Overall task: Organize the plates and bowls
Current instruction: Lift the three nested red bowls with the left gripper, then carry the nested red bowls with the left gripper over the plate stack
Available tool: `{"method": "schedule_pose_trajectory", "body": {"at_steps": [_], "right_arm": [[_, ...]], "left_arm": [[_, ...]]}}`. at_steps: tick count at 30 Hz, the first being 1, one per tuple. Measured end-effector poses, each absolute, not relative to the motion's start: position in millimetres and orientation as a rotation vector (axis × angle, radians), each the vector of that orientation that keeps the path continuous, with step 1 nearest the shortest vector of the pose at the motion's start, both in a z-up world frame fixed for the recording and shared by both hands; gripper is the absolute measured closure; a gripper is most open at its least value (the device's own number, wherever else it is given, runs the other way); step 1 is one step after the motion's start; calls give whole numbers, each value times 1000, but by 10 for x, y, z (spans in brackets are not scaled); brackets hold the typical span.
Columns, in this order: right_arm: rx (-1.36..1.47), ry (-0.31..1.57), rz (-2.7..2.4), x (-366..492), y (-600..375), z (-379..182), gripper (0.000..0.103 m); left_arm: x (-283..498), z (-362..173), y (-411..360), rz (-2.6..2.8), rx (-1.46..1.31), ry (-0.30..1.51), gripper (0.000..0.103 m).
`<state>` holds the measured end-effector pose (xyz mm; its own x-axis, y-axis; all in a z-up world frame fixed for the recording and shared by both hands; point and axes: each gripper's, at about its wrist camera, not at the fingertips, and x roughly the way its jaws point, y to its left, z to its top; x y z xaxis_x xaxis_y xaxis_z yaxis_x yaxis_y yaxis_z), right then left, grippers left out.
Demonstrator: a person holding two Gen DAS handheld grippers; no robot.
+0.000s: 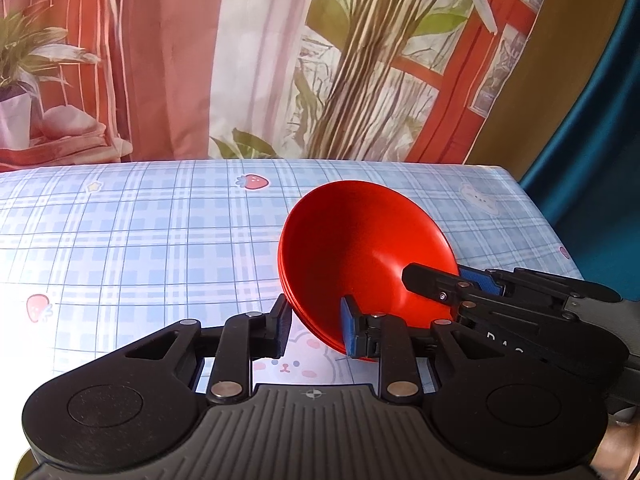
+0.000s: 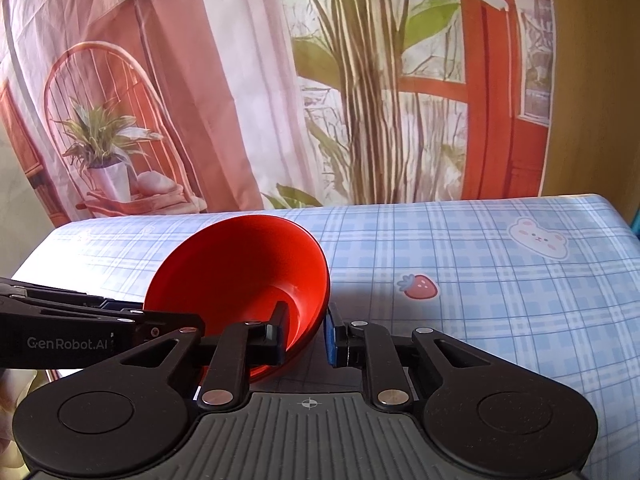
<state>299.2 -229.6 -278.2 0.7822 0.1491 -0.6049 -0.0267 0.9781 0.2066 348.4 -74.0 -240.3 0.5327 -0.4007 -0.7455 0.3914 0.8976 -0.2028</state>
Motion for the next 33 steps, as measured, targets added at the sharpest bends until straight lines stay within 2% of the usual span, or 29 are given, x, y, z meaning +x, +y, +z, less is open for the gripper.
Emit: {"method": "schedule_pose_trajectory", "body": {"at_steps": [18, 33], "right_arm": [[225, 596, 103, 2383, -2272, -2372, 87], [240, 575, 118, 1804, -2096, -2250, 87]], "left_arm": [[2863, -1937, -605, -467, 14, 816, 75], [2306, -1785, -420, -452, 16, 792, 75]]}}
